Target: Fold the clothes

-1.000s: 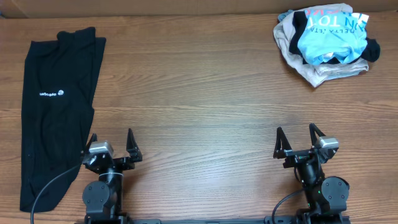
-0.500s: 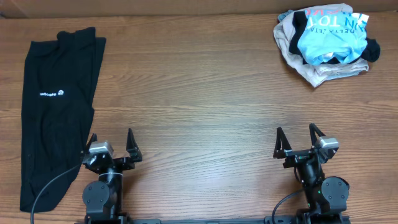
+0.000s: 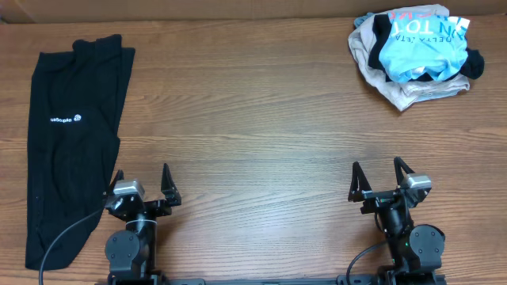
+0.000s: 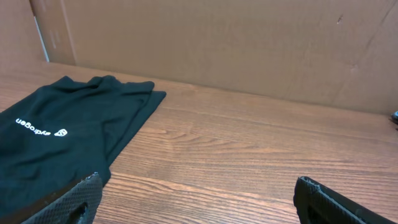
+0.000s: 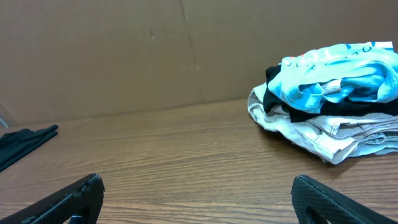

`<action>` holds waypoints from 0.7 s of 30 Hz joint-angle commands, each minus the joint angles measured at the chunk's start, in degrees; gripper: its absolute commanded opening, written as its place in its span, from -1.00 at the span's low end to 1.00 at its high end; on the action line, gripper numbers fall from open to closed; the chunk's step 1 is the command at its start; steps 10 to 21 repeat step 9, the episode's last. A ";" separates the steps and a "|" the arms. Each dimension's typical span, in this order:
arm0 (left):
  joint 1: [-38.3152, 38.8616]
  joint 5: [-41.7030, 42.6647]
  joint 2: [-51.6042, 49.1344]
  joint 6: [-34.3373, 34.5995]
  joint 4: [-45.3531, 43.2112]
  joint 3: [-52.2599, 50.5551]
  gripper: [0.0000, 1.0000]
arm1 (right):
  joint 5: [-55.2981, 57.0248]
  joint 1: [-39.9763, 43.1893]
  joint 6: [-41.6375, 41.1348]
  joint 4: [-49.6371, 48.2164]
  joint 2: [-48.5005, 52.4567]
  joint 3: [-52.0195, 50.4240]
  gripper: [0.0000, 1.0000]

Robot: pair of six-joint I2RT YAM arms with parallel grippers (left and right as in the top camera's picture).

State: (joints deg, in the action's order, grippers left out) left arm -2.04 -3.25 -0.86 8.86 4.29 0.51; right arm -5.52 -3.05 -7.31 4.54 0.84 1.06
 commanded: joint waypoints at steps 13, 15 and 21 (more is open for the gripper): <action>-0.52 0.28 0.57 -0.96 -0.11 -0.22 1.00 | 0.57 -0.15 -0.20 -0.28 -0.68 -0.61 1.00; -0.52 0.28 0.57 -0.96 -0.11 -0.22 1.00 | 0.57 -0.15 -0.20 -0.28 -0.68 -0.61 1.00; -0.52 0.28 0.57 -0.96 -0.11 -0.22 1.00 | 0.57 -0.15 -0.20 -0.28 -0.68 -0.61 1.00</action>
